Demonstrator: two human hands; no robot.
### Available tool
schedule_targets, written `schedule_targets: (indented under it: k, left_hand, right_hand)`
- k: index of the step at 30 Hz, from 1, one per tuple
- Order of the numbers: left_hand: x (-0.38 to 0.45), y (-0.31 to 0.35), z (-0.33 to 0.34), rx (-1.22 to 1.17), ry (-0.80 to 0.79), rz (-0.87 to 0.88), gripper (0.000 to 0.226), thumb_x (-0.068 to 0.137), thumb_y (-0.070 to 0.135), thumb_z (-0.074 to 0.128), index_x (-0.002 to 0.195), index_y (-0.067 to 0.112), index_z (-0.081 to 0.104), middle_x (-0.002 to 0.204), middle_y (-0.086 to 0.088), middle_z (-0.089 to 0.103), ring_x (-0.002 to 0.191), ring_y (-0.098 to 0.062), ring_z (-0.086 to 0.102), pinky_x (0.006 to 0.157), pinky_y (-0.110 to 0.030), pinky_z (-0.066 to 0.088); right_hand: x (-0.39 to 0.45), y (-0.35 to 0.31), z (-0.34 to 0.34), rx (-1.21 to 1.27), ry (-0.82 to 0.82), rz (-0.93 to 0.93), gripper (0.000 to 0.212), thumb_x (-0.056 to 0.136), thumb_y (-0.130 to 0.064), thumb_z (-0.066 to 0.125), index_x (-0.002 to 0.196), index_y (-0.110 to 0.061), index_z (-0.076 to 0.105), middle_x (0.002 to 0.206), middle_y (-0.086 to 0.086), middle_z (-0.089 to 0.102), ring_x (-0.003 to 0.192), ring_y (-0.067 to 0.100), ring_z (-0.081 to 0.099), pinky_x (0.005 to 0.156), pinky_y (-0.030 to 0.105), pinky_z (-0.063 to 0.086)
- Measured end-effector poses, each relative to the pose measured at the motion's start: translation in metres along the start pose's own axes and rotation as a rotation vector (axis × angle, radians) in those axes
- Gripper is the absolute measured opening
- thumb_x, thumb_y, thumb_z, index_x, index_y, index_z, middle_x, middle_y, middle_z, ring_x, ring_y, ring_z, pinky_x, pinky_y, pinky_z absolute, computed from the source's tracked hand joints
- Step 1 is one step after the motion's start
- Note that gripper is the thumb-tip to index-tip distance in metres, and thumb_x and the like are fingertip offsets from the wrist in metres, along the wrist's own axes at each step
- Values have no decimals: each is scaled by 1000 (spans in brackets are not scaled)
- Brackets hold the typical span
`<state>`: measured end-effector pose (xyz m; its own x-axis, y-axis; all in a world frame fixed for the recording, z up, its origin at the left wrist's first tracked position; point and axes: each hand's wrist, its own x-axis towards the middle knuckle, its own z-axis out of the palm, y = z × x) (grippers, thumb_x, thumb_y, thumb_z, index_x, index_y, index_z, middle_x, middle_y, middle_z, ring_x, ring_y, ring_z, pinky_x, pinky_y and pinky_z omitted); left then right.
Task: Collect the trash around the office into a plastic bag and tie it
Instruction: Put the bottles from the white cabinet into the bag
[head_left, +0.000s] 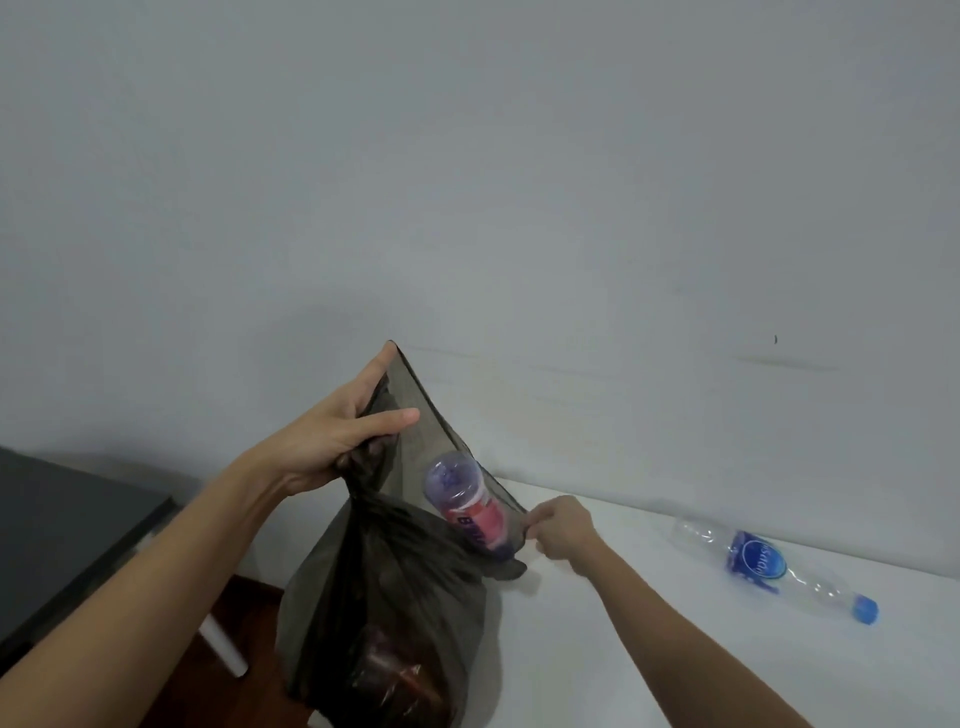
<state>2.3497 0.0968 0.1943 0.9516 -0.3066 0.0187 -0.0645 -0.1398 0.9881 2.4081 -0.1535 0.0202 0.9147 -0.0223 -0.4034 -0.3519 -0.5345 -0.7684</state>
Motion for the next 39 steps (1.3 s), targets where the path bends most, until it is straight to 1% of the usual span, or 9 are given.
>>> schedule_targets:
  k: [3,11,16,17,22,24,29,33,39]
  left_hand:
    - [5,4,2,-43,19,10,81,88,5,57,152,30,13,151,-26,11,109,-12,56,88,-17,39]
    - [38,1,19,-108,-150,11,119,55,34,87,152,32,18,155,-13,12,138,-29,13,110,-38,14]
    - [41,-4,16,-66,-166,12,111,58,40,87,149,40,23,139,17,45,126,-14,51,100,-25,42]
    - [39,-5,13,-74,-167,1,101,65,34,84,147,44,25,132,13,42,124,-25,13,102,-33,35]
    - [30,-8,-2,-26,-142,14,113,57,42,86,149,39,22,140,-7,44,112,-2,52,77,-14,49]
    - [31,-6,-3,-10,-105,34,113,59,36,84,151,34,18,116,-20,54,65,7,63,57,-9,48]
    - [43,0,0,-33,-56,39,120,55,31,86,150,39,14,68,23,42,40,1,53,36,-10,40]
    - [66,-17,8,-12,-87,63,121,58,41,86,151,38,10,128,27,51,105,4,63,71,-11,52]
    - [88,-54,32,47,-153,-76,72,61,43,86,113,69,44,110,-2,53,104,-24,43,84,-41,37]
  right_hand:
    - [1,4,-28,105,157,-56,23,79,8,59,80,-11,72,69,7,67,53,14,56,44,17,43]
    - [3,36,-38,176,134,-8,10,91,-23,53,93,-18,62,82,2,57,69,20,56,58,26,45]
    - [13,45,-3,484,10,239,57,90,-53,52,128,-15,33,119,6,43,96,31,57,51,28,50]
    - [16,45,-1,446,11,228,59,88,-52,56,128,-15,33,121,7,43,99,31,58,51,28,52]
    - [19,48,-9,1,225,61,16,89,-18,58,78,-8,63,71,8,60,63,23,56,59,29,44]
    - [14,43,-29,-44,309,-37,25,90,-15,57,65,-14,58,68,7,59,70,25,58,63,27,40]
    - [-17,18,-109,-78,558,-237,20,89,-9,56,75,-4,70,72,11,64,73,24,56,64,25,33]
    - [-49,4,-166,-135,674,-327,18,86,-8,59,81,-1,74,77,16,71,74,29,61,64,27,37]
    - [-62,25,-210,-90,569,-202,22,91,-16,59,74,-6,69,60,9,58,53,24,51,44,24,39]
